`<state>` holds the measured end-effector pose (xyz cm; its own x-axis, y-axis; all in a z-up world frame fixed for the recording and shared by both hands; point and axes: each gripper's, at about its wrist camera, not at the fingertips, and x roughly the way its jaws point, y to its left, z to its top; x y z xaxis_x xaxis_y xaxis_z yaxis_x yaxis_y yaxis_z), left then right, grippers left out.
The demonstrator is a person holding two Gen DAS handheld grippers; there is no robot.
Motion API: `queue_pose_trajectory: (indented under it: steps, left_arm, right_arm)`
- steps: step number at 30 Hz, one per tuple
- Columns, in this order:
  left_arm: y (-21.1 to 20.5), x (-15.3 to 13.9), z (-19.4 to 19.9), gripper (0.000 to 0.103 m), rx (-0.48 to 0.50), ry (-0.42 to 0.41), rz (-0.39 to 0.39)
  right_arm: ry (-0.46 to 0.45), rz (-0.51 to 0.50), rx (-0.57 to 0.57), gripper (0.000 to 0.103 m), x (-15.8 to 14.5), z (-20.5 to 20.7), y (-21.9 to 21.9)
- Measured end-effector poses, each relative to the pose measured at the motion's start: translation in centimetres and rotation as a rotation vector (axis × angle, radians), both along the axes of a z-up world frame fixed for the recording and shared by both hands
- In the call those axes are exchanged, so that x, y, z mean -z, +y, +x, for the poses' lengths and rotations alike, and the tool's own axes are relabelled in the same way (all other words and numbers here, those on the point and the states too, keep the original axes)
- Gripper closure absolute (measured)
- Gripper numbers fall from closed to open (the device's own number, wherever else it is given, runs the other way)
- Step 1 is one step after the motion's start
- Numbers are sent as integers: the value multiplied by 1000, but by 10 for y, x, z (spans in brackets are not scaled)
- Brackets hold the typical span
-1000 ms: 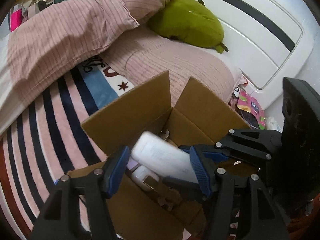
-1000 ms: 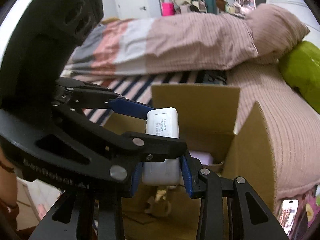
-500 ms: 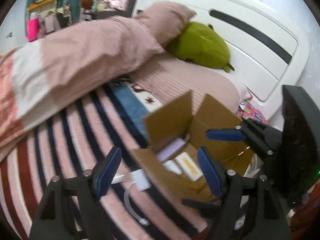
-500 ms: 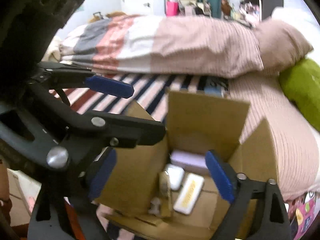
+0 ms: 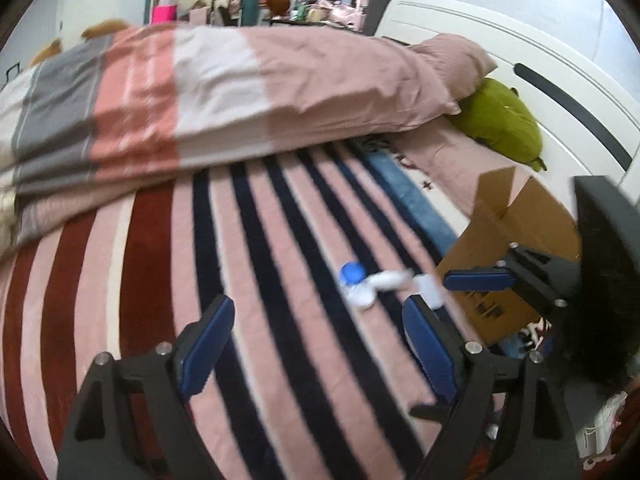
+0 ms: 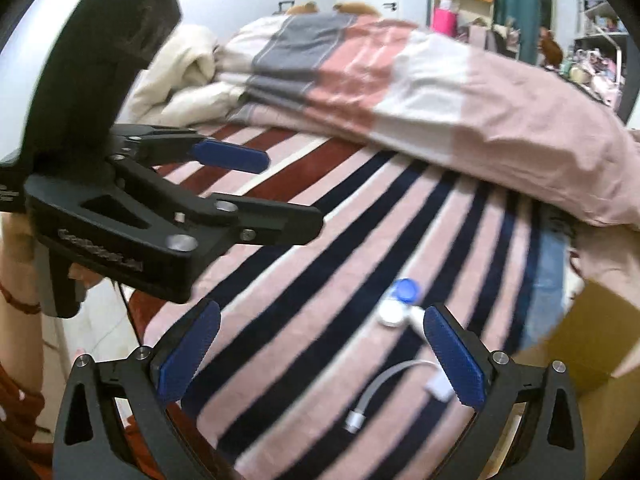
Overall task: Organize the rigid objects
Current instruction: 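Grasp the white contact-lens case with blue cap using the right gripper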
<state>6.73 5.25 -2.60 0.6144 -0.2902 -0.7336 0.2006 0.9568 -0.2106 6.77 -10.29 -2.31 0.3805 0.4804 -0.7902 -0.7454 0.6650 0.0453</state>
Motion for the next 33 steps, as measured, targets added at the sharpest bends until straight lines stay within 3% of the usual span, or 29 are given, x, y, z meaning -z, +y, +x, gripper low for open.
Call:
queue_pose_trajectory:
  steps: [4, 6, 8, 10, 22, 24, 26, 28, 33]
  left_arm:
    - [12, 27, -5, 19, -9, 25, -15]
    - [17, 36, -5, 19, -5, 38, -22]
    - [19, 42, -6, 19, -8, 44, -32]
    - [21, 46, -6, 19, -11, 46, -41]
    - [30, 51, -5, 19, -35, 54, -55]
    - [31, 51, -7, 19, -38, 52, -58]
    - [33, 50, -8, 19, -40, 50, -60]
    - [34, 49, -9, 19, -41, 49, -61]
    - [31, 42, -6, 19, -12, 47, -105]
  right_arm:
    - [74, -30, 74, 8, 54, 15, 9]
    - [103, -49, 143, 20, 83, 25, 6]
    - [150, -52, 216, 39, 107, 41, 0]
    - [166, -34, 271, 43, 120, 53, -6]
    - [33, -114, 381, 45, 120, 79, 11]
    - [12, -127, 391, 51, 119, 82, 13]
    - [-2, -139, 378, 77, 121, 85, 17]
    - [-16, -152, 356, 77, 119, 82, 19]
    - [2, -71, 225, 77, 94, 46, 17]
